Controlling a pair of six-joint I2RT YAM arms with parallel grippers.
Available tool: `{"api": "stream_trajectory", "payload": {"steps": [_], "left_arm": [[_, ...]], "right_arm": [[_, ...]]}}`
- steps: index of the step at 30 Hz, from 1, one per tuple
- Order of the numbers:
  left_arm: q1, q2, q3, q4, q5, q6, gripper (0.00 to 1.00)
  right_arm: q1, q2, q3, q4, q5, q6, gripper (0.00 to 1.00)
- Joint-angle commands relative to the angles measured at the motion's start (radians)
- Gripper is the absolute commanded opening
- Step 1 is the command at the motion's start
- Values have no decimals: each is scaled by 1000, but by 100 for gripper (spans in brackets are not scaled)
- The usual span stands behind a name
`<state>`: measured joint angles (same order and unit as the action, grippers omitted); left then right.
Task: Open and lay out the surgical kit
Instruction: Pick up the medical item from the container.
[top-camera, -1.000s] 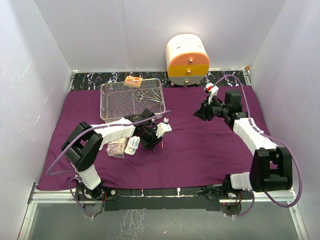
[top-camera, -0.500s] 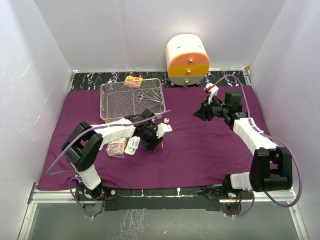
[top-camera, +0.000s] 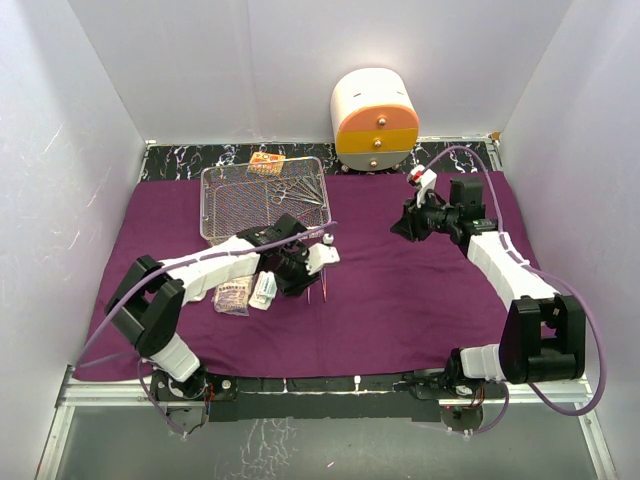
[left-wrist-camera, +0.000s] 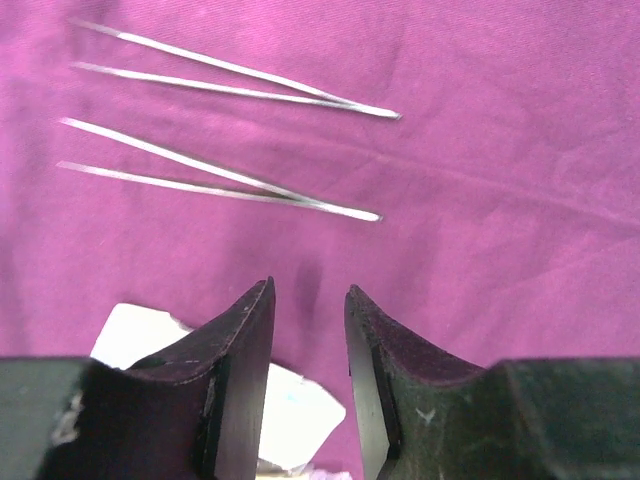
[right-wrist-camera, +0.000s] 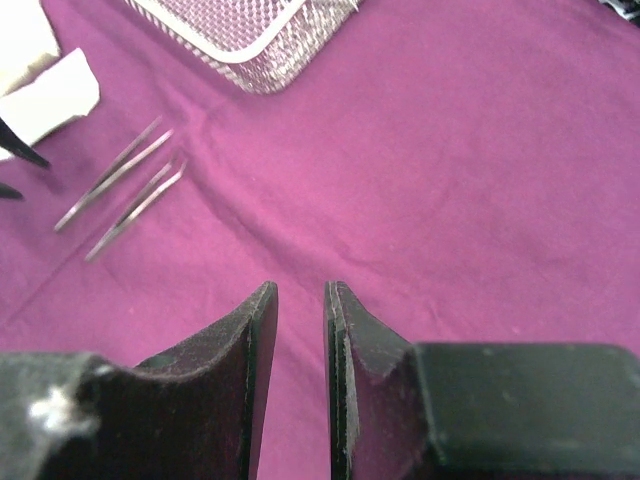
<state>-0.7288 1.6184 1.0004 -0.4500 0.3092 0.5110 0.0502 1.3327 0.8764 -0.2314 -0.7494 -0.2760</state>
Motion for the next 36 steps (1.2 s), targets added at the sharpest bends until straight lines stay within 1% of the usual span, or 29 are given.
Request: {"api": "stream_trajectory", "payload": {"steps": [1,5,8,10,15,20,25,30,33,36], "left_arm": [[74,-127,17,-75,-12,41,34],[200,-219,20,-114,6,36,36],[307,-290,11,-120,-13,19,37],[413,-327,5,-111,-13,-4,39],[726,-405,-12,-107,25,-66,46],[922,-434,-80,-152,-13,-71,48],[1143,-463,-155,-194,-14,3,49],[1334,-419,-202,-245,-5,129,50],[1406,-371,-219,-255,-15,195,50],[1446,-324,-222,-263,-35,245,51]], "right_arm": [[-3,-10,110,-228,112,-179,24],[-4,-37,76,-401,251,-303,24],[-2,-52,30,-502,286,-380,25],[11,-49,10,-542,293,-397,25],[120,-17,-46,-540,351,-401,24],[128,-5,-78,-521,398,-416,24],[130,2,-105,-529,381,-449,24],[183,22,-120,-559,382,-464,23],[214,39,-136,-568,394,-469,23],[230,65,-139,-591,402,-475,22]]}}
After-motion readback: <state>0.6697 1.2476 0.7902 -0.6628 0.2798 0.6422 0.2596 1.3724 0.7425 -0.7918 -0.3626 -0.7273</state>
